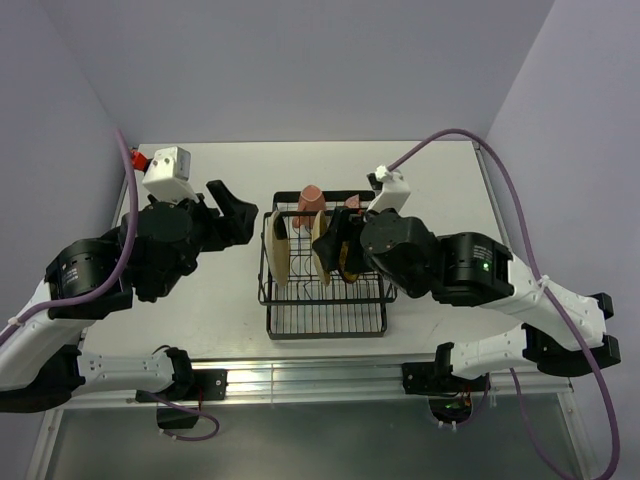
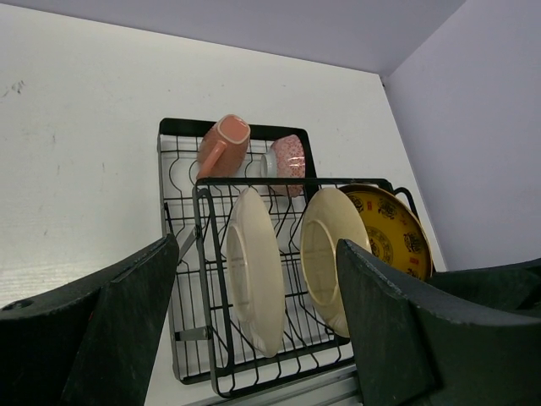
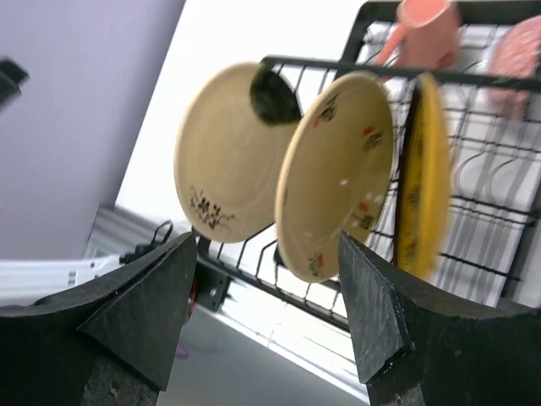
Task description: Load the mixed dishes into the dish rack
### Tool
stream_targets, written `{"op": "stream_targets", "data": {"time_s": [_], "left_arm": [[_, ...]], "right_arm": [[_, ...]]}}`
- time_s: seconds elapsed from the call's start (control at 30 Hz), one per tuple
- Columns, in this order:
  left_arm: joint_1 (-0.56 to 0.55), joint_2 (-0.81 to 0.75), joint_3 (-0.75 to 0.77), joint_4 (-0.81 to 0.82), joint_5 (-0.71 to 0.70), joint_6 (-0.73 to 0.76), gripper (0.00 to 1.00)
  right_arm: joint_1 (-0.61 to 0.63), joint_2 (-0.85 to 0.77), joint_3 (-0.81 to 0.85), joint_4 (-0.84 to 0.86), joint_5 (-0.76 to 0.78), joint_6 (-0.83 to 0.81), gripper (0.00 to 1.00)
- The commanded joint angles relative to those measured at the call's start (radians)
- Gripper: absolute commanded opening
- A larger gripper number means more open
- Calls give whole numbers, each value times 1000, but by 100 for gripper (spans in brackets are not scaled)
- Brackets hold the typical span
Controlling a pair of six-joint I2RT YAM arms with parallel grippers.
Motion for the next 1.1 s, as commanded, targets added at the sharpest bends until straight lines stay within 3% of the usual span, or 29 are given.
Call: {"op": "stream_targets", "data": {"time_s": [0.0, 0.1, 0.13, 0.33, 0.47, 0.7, 1.07], "left_arm": [[-5, -7, -3, 29, 9, -11, 81], [-5, -9, -6, 27, 12, -15, 81], [-5, -12, -7, 30, 13, -15, 81], [-5, -1, -16, 27, 18, -20, 80], [-5, 8, -16, 21, 19, -23, 80], [-5, 5, -20, 32, 25, -29, 80], [-5, 8, -13, 18, 22, -32, 79]], "right_arm": [[6, -13, 78, -99, 124, 4, 75], [-7, -39, 74, -160, 202, 39, 66], [-16, -46, 66, -171, 207, 46, 55], [-79, -134, -50, -150, 186, 58, 16], [-114, -175, -106, -139, 175, 50, 0], [-151, -183, -240, -35, 89, 27, 0], [-151, -169, -248, 53, 18, -19, 0]]}}
